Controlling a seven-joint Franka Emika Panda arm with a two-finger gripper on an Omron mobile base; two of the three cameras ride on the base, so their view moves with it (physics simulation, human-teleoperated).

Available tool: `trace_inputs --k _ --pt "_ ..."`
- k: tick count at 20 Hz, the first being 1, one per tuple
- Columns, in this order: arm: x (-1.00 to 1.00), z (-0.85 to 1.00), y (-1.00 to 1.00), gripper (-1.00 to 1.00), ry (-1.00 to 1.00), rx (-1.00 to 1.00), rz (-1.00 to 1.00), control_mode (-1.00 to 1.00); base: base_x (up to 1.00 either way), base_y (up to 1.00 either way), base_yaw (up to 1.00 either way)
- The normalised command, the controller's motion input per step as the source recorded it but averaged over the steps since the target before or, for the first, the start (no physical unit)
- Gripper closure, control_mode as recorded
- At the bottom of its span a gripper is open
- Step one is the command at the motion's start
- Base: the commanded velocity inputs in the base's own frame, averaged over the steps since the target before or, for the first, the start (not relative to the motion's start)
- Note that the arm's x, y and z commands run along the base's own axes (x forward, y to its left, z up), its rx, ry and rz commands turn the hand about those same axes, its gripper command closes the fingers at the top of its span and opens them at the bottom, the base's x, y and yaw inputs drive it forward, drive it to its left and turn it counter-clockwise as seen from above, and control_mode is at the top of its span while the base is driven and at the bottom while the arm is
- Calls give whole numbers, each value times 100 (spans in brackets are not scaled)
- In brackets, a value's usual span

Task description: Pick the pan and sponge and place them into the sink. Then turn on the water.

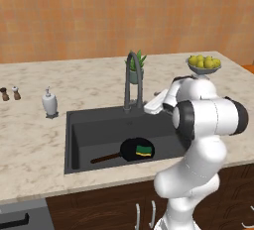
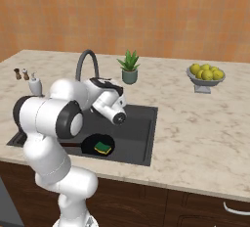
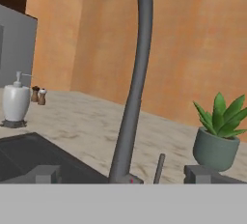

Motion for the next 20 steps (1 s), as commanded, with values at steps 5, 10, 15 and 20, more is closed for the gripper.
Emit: trace_inputs --k 5,10,15,20 --pt "36 0 0 -100 0 0 -3 -100 0 0 0" --pt "30 -3 0 -100 0 0 -4 -100 0 0 0" --pt "28 -16 0 -100 0 0 -6 -100 0 0 0" --pt "26 -17 8 -100 0 0 -7 -100 0 0 0"
